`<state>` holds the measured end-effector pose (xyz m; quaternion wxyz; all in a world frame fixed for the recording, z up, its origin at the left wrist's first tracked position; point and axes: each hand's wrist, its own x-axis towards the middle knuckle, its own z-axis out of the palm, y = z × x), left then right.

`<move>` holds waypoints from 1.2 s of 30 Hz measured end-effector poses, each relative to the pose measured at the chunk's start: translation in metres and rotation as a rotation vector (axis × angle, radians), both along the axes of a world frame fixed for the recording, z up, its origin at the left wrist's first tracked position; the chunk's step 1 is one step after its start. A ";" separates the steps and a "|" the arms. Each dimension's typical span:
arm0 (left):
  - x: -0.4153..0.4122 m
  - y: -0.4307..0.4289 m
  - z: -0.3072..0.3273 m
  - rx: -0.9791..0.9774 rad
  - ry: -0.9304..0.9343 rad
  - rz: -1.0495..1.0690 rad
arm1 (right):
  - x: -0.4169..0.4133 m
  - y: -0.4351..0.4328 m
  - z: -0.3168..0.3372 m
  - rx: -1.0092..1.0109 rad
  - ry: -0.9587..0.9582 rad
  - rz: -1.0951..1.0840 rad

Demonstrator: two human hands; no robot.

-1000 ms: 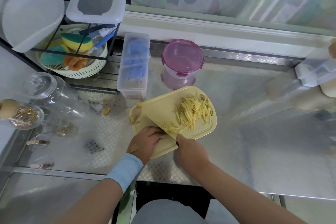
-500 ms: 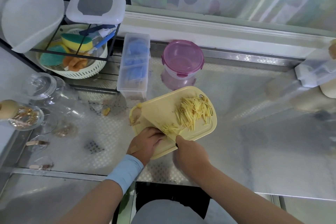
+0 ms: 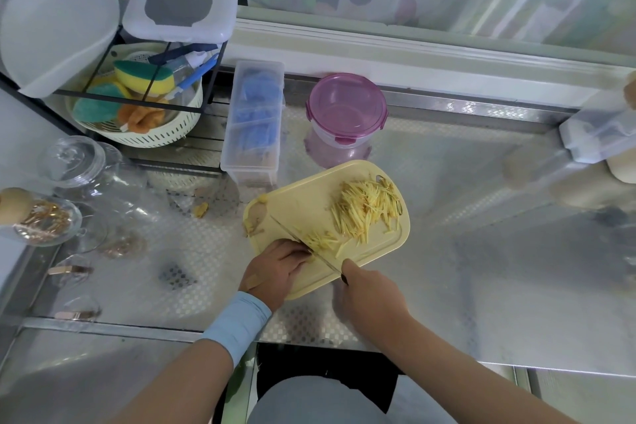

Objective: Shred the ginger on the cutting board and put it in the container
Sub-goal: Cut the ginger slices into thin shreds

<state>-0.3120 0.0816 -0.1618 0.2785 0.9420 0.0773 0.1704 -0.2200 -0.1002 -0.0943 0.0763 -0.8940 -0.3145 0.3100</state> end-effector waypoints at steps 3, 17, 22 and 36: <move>-0.001 0.000 -0.001 -0.016 0.014 -0.002 | 0.000 0.003 -0.002 0.000 -0.016 0.005; -0.001 -0.003 0.000 0.023 -0.023 0.025 | -0.002 0.013 -0.004 0.003 -0.001 -0.009; -0.001 -0.003 0.002 0.016 -0.067 0.012 | -0.007 0.005 -0.006 0.014 -0.008 -0.045; -0.001 -0.004 0.006 0.008 -0.001 0.068 | 0.002 0.012 -0.008 0.019 0.006 0.007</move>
